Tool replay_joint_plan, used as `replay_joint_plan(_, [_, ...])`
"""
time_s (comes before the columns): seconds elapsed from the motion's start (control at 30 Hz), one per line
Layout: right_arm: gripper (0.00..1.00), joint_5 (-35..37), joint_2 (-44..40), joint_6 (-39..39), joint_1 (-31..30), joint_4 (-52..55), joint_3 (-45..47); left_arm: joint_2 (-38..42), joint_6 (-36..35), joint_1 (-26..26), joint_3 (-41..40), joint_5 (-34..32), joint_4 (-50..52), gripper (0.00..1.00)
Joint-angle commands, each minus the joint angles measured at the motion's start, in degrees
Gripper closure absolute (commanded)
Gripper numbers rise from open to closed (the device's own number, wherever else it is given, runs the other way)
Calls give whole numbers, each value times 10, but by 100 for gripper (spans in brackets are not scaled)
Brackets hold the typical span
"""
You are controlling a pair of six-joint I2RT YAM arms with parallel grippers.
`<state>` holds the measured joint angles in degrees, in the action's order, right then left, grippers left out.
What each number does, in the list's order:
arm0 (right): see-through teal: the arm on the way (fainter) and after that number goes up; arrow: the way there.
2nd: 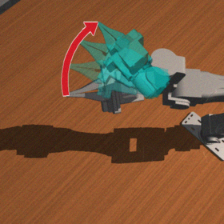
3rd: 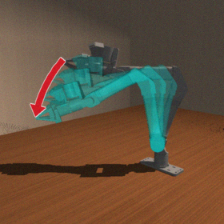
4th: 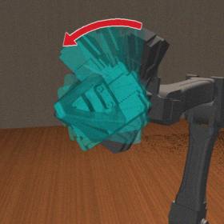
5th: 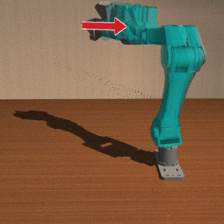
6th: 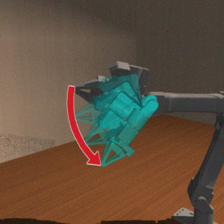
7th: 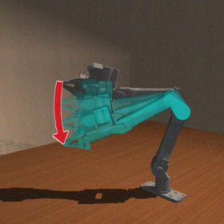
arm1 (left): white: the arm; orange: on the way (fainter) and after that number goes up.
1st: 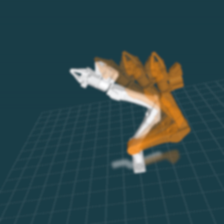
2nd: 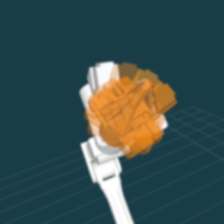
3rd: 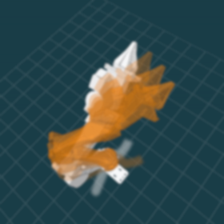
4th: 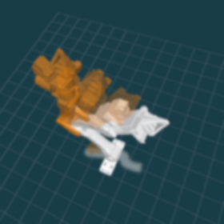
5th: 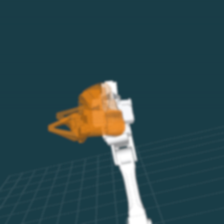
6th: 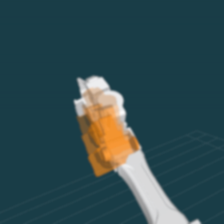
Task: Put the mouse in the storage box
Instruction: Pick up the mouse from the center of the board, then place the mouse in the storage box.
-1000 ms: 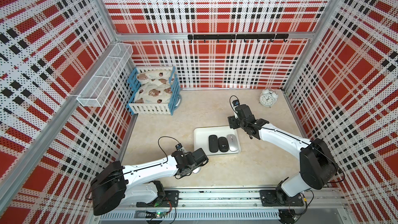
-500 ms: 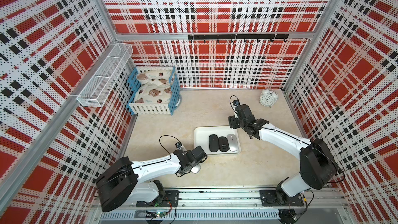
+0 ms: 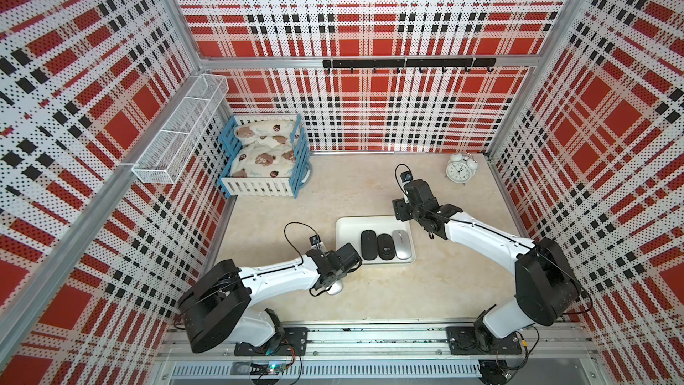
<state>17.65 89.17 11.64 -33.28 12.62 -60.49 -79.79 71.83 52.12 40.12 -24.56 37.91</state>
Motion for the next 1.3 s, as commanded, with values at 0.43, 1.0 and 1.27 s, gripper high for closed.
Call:
replay_joint_plan(0.43, [25, 8, 1, 22, -2, -13, 2, 2, -218, -62, 251, -130, 45, 55])
replay_joint_plan(1.0, [25, -36, -57, 126, 65, -20, 51, -177, -367, -58, 266, -25, -141, 55])
replay_joint_plan(1.27, [25, -56, -67, 124, 73, -34, 55, -185, -352, -48, 195, -15, -171, 55])
